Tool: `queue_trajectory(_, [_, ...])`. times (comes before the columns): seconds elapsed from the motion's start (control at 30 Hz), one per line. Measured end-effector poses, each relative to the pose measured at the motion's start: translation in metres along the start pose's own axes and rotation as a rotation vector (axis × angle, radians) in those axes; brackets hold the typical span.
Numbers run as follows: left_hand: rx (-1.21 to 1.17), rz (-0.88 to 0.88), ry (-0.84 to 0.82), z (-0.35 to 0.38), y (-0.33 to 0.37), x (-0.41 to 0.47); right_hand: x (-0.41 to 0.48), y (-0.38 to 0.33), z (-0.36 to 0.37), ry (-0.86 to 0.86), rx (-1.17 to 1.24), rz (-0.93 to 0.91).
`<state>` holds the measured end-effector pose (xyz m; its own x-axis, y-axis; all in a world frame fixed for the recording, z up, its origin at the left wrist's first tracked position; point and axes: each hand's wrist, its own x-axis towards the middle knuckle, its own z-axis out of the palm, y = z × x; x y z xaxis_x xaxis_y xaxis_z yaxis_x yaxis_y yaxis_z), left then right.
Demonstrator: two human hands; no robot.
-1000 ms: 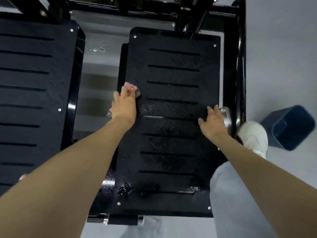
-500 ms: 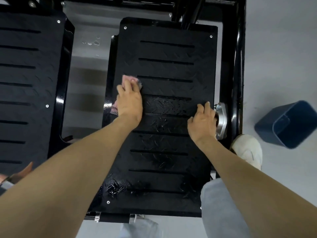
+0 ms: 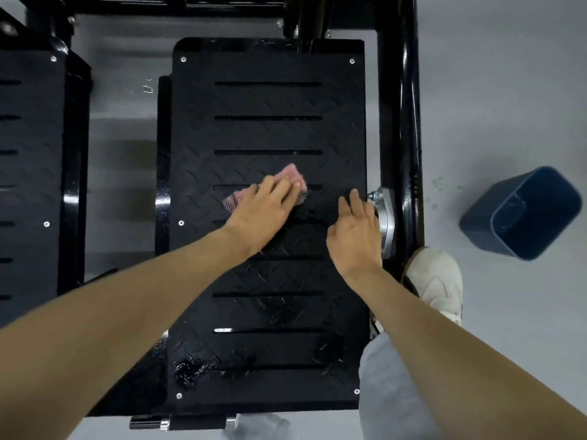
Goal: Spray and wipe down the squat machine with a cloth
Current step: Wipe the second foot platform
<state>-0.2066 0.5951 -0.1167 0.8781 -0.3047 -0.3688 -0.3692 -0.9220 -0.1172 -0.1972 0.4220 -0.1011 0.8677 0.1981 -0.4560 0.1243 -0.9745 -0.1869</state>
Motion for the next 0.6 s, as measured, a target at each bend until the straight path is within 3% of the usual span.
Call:
queue_trajectory(0.03, [0.125, 0.101, 0.025, -0.001, -0.006, 0.004, 0.000, 0.003, -0.001, -0.009, -0.001, -0.013])
queue_trajectory(0.1, [0.261, 0.109, 0.019, -0.006, -0.023, 0.015, -0.001, 0.007, -0.001, -0.019, 0.003, -0.036])
queue_trajectory(0.2, [0.093, -0.145, -0.040, -0.020, -0.029, 0.029, -0.004, 0.011, 0.002, -0.023, 0.000, -0.058])
queue_trajectory(0.27, [-0.002, -0.189, -0.045, -0.022, -0.009, 0.034, -0.006, 0.011, 0.004, -0.015, 0.009, -0.068])
queue_trajectory(0.33, [0.002, -0.041, -0.014, -0.018, 0.014, 0.033, -0.007, 0.011, 0.005, -0.015, 0.011, -0.080])
queue_trajectory(0.43, [0.146, 0.317, 0.048, -0.021, 0.017, 0.040, -0.007, 0.013, 0.006, 0.011, 0.036, -0.080])
queue_trajectory(0.5, [0.268, 0.382, 0.073, -0.030, 0.005, 0.062, -0.006, 0.016, 0.008, 0.037, 0.073, -0.060])
queue_trajectory(0.6, [0.123, 0.078, 0.031, -0.051, 0.000, 0.094, -0.008, 0.019, 0.010, 0.031, 0.075, -0.058])
